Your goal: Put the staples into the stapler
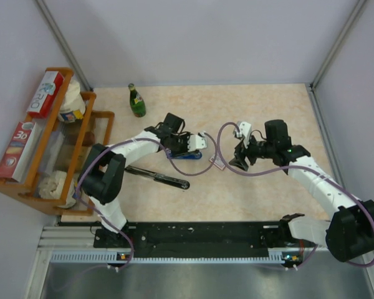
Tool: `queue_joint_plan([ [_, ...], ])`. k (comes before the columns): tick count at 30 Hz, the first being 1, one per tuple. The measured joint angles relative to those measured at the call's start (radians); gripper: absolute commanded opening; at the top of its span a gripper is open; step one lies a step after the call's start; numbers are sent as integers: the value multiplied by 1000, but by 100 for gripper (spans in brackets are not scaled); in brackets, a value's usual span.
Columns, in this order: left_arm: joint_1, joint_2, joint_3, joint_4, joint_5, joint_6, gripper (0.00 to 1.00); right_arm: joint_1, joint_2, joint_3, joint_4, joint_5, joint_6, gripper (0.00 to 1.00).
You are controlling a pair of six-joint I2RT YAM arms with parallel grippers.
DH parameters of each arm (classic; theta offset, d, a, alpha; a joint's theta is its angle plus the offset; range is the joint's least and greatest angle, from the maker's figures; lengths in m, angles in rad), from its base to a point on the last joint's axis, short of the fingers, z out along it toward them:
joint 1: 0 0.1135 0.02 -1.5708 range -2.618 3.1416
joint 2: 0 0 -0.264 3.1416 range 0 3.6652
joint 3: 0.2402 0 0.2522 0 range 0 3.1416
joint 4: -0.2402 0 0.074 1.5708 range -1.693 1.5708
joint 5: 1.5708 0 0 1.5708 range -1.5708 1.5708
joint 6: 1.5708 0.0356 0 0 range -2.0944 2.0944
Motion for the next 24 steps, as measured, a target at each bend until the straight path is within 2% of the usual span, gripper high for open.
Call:
queue_joint_plan([
  [7,87,-133,-95,58,104,-100,0,83,18,-3,64,-31,-21,69],
  [11,93,-152,-96,61,169,-117,0,146,114,14,138,-64,-29,68],
  [17,93,-152,-96,46,259,-122,0,158,312,125,246,-140,38,67],
  [24,93,-152,-89,17,314,-126,0,211,388,140,367,-180,72,63],
])
